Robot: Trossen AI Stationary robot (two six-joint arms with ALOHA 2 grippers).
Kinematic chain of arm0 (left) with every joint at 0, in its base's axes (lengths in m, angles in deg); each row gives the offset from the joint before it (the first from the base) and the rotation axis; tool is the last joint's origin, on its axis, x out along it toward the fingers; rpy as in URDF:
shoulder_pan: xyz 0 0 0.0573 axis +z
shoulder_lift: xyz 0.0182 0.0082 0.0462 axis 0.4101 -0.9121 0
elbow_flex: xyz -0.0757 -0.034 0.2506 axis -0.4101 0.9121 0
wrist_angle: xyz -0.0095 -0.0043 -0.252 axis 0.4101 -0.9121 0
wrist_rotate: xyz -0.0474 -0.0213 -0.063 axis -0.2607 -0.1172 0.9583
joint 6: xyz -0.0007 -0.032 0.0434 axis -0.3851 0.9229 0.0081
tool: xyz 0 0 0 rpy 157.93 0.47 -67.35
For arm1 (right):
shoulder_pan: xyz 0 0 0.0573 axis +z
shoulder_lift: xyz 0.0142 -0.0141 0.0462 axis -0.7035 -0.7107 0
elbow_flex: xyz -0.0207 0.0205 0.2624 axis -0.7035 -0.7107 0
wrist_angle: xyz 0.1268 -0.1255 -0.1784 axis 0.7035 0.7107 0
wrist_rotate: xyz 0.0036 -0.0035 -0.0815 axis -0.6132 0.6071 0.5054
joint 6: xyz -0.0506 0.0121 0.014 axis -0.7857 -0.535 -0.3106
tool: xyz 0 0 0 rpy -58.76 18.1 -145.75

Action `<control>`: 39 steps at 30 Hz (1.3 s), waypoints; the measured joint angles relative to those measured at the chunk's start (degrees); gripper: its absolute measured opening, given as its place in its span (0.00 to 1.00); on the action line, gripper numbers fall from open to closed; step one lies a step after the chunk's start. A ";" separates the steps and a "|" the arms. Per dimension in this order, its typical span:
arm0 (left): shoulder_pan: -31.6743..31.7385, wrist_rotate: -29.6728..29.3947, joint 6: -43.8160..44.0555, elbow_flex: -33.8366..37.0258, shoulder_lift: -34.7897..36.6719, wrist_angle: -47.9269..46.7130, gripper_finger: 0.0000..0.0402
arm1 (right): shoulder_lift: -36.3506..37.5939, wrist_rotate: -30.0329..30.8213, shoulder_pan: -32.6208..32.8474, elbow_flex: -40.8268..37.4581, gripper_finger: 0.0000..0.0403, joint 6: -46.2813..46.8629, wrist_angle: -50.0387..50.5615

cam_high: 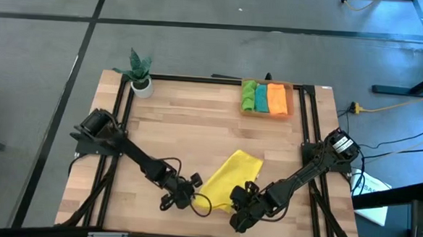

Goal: Roll microfiber towels into tight, uniform cylinder then place into a basket
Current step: Fold the yellow towel

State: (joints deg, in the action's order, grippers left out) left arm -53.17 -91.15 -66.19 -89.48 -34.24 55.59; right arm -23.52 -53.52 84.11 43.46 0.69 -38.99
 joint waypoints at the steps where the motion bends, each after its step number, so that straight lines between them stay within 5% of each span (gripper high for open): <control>1: -0.22 -0.06 -0.07 0.00 -0.41 0.22 0.22 | 0.00 0.02 0.00 0.00 0.02 -0.01 -0.02; 10: -1.95 -9.67 -0.14 -0.02 -1.63 2.66 0.22 | 0.00 0.06 0.00 0.00 0.02 0.00 -0.02; 39: -1.91 -12.60 0.43 -0.20 -5.15 9.44 0.19 | 0.00 0.08 -0.98 0.02 0.02 0.12 -0.04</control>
State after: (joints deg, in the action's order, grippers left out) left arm -55.08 -103.75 -65.76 -89.68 -39.39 65.03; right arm -23.52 -53.44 83.12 43.48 0.81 -39.03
